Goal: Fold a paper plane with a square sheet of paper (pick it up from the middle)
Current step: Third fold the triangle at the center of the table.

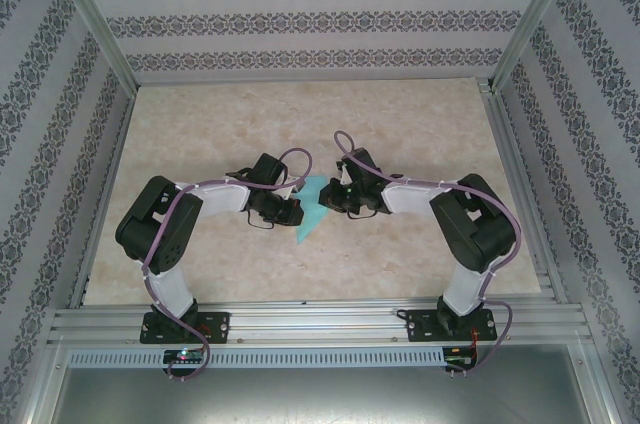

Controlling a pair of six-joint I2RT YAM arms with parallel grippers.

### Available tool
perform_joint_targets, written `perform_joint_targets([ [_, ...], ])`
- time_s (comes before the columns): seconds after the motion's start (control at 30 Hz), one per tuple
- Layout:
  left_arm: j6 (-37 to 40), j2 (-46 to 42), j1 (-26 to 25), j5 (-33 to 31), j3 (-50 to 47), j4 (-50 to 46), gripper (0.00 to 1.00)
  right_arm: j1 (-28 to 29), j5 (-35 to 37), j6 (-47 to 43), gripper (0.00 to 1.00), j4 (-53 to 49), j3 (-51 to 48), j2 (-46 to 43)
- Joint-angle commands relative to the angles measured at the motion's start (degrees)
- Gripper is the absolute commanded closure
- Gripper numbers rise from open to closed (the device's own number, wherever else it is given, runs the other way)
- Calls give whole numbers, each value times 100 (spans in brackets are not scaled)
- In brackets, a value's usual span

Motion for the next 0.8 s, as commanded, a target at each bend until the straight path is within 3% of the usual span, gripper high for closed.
perform_joint_targets([
  [0.0,164,184,37,-254,-4,-443,91,-64,169,-99,89,-181,-15,334],
  [0.13,181,189,39,-253,-8,-469,91,-80,389,-139,89,-304,-137,403],
  [0.47,191,211,38,-247,10,-496,91,-258,62,-245,88,-426,154,-140],
  [0.77,195,220,39,-243,10,-502,91,-258,-8,-153,88,-343,167,340],
])
